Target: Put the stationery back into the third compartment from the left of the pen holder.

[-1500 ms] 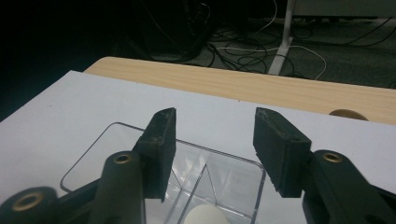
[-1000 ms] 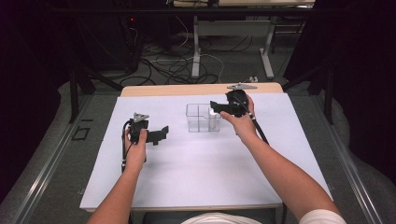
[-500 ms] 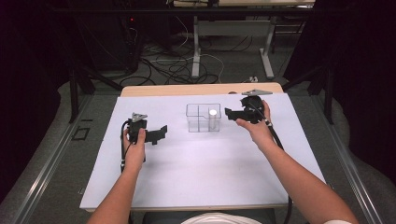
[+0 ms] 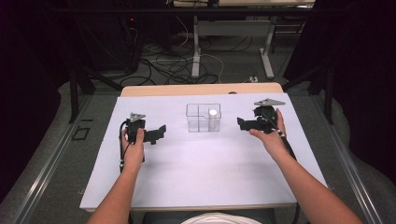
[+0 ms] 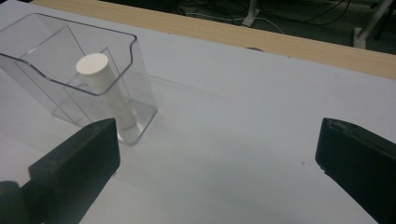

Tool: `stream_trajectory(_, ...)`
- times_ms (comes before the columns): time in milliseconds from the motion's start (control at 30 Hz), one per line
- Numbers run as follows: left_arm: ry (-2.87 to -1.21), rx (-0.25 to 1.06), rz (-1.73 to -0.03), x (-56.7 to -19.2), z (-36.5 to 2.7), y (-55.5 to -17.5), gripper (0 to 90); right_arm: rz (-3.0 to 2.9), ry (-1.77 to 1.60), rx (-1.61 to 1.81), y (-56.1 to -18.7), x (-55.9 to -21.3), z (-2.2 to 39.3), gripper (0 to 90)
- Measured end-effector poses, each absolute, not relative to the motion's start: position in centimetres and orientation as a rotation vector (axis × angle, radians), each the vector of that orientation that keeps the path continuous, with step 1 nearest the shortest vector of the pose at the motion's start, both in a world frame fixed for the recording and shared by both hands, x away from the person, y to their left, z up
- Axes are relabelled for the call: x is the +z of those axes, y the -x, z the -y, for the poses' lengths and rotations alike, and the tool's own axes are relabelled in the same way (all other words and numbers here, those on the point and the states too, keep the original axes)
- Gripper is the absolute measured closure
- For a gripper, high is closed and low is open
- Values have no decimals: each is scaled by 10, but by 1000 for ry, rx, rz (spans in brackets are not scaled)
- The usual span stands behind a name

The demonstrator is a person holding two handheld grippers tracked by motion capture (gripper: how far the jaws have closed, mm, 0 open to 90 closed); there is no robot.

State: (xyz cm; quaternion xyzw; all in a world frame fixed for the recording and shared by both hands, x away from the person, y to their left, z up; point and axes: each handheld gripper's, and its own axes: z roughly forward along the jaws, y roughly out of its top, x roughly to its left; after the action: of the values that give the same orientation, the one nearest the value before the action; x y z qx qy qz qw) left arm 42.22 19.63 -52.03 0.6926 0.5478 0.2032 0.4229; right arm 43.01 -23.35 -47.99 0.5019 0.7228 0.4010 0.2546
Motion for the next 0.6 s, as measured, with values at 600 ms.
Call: stream_trajectory(600, -1723, 506, -1386, -521, -199, -423, 2, -1889, -1551, 1114, -421, -520, 278, 0)
